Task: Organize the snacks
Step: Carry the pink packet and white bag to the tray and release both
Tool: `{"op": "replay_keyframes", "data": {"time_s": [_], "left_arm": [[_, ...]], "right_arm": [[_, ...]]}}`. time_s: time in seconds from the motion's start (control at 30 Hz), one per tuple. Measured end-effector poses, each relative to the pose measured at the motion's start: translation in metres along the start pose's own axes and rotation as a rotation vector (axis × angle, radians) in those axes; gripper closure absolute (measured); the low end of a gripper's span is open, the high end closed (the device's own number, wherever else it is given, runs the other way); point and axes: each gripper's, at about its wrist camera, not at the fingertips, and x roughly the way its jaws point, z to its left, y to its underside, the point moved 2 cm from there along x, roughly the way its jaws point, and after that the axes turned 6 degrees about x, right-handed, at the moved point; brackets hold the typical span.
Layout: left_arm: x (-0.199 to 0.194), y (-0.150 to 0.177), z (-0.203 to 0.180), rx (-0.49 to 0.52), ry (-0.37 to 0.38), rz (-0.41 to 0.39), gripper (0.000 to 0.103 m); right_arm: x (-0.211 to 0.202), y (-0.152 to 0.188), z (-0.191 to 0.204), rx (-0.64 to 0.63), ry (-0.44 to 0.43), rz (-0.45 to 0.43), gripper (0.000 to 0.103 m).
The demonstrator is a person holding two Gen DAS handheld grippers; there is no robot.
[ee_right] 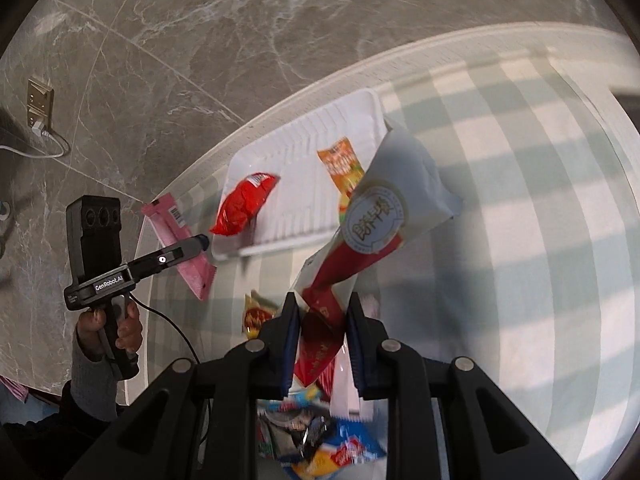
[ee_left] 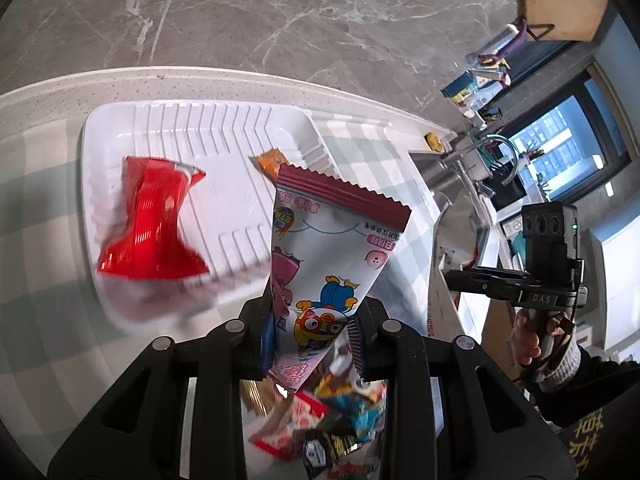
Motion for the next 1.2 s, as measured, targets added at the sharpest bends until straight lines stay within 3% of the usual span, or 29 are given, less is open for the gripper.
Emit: {"op": "replay_keyframes", "data": {"time_s": [0.5,0.73,0.8,0.83,0.87,1.2], "left_arm": [[0.044,-0.061,0.034,-0.064,-0.048,-0.005,0.076],[0.073,-0.078,0.054,-0.098,-0.141,-0.002,0.074],[0.082,-0.079,0.062,-0.118,-0.176,0.007,0.07],[0.085,-0.08,0.064,-0.125,-0.189,0.008,0.061],[0.088,-0.081,0.067,-0.132,-0.197,0.003,0.06],[0.076,-0.073,0.042,-0.033,-0.26,-0.035,0.055]], "right_arm": [[0.055,-0.083,0.037,-0.121,0.016,0.04,0.079],[0.087,-0.109,0.045,-0.163,0.071,0.053,0.074],[0.095,-0.113,0.044,-0.165,0.083,0.054,0.074],[0.097,-0.114,0.044,-0.163,0.089,0.055,0.07],[0.099,-0.116,0.043,-0.159,0.096,0.052,0.067],[0.075,-0.091,0.044,-0.184,0.082,0.021,0.065]]}}
